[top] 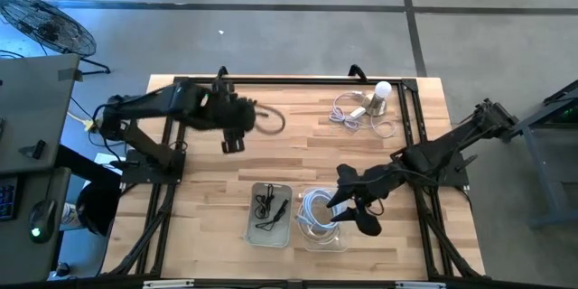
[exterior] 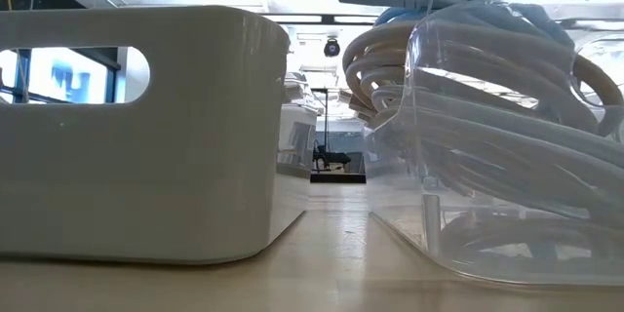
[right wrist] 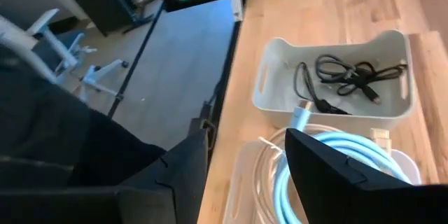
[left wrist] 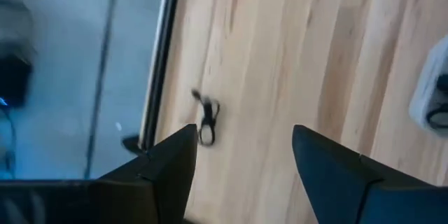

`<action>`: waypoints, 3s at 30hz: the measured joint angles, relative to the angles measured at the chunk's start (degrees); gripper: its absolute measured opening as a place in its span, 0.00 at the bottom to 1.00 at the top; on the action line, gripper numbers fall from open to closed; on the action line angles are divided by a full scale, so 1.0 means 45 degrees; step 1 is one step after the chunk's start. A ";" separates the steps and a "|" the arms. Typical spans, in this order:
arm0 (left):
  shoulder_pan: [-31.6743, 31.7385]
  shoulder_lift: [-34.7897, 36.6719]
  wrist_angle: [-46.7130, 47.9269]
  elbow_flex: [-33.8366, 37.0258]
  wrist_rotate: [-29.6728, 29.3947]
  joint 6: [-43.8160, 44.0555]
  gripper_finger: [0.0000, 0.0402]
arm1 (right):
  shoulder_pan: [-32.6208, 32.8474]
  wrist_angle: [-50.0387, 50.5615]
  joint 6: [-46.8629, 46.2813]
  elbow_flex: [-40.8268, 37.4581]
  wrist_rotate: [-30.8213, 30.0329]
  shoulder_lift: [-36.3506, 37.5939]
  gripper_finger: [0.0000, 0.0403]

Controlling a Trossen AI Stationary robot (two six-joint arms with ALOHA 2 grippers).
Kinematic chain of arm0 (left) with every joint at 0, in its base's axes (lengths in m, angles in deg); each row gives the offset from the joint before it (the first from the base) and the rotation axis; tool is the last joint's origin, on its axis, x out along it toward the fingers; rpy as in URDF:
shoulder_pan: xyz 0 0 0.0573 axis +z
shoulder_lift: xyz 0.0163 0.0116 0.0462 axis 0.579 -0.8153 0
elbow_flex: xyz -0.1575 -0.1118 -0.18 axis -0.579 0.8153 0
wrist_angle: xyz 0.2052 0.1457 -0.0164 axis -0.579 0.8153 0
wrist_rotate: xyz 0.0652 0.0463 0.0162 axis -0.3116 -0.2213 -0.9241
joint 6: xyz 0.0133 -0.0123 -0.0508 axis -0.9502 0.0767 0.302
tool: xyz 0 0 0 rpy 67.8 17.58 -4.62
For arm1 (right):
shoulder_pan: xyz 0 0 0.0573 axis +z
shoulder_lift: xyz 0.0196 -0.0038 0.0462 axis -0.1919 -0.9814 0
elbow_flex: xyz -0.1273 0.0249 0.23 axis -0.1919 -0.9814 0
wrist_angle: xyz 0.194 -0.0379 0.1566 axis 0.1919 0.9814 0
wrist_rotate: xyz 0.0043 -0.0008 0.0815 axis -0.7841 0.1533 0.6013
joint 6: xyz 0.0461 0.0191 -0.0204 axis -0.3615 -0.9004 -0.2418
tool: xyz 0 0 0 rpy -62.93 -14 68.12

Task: Pick & Place USB Port
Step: Put the black USB cable into the gray bin

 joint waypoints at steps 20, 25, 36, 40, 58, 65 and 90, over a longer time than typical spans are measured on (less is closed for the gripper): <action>0.7104 0.0011 -0.2430 0.5105 0.3926 -0.7781 0.57 | -0.1155 -0.0155 0.2396 0.0000 -0.1367 0.3257 0.46; 0.7893 0.0006 -0.5177 0.6335 0.4762 -0.9437 0.57 | -0.1672 0.0138 0.2450 0.0001 -0.1682 0.3656 0.46; 0.9725 -0.0947 -0.6355 0.7483 0.6523 -1.0274 0.57 | -0.2667 0.0876 0.2450 0.0005 -0.1651 0.3656 0.46; 1.0114 -0.1480 -0.6822 0.7637 0.6979 -1.0492 0.57 | -0.2877 0.0917 0.2454 0.0003 -0.1593 0.3656 0.46; 1.0234 -0.3783 -0.7412 0.7655 0.7617 -1.1080 0.57 | -0.3104 0.1272 0.2678 0.0005 -0.1599 0.3647 0.46; 1.0234 -0.4332 -0.7740 0.7655 0.7130 -1.1082 0.57 | -0.3099 0.1273 0.2678 0.0003 -0.1599 0.3647 0.46; 1.0191 -0.5748 -0.7503 0.7458 0.6920 -0.9686 0.07 | -0.3089 0.1432 0.2373 0.0005 -0.1592 0.3647 0.46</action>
